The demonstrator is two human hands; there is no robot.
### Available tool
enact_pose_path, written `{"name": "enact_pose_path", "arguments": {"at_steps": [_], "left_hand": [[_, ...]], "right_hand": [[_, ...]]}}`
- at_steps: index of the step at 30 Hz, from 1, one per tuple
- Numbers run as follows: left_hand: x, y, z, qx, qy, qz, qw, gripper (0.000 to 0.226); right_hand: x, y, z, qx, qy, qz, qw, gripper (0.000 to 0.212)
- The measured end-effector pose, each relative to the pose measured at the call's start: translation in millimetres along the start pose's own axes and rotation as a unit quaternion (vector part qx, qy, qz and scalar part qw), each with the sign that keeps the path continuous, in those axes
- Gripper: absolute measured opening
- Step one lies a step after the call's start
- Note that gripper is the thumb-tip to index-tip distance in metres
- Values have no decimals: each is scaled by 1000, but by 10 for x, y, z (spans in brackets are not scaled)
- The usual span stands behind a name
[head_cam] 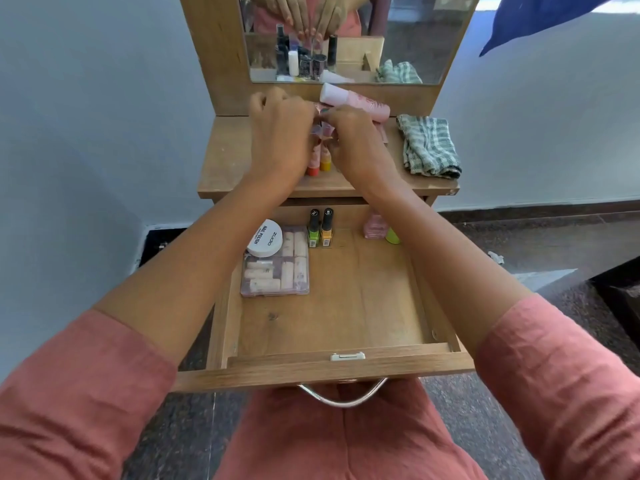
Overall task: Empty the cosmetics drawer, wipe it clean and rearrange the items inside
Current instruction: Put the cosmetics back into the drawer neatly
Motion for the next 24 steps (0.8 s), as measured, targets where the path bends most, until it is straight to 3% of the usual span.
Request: {"name": "enact_pose_path", "arguments": {"at_steps": [5,15,20,24], "left_hand": [[26,1,12,-4,17,-33,999,22],[-6,-109,-48,28,61,-91,994,25],[37,-210,-211,40,80,-218,972,25],[67,-400,-377,39,92,-244,964,23]], "right_hand": [[-2,-54,31,6,-30,12,999,31],[-188,-262,-154,101,-27,62,993,25],[-348,-323,-396,98,-28,55,993,21],[-428,-428,-611,117,-15,69,991,22]]}}
Point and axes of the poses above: each hand's wrist, its own z-axis towards the middle knuckle, its own x-axis out of the palm, y = z × x, the point moved 5 cm from there along z, towards the middle knuckle, and after that the axes turned 4 degrees about z, right-handed, at the moved point
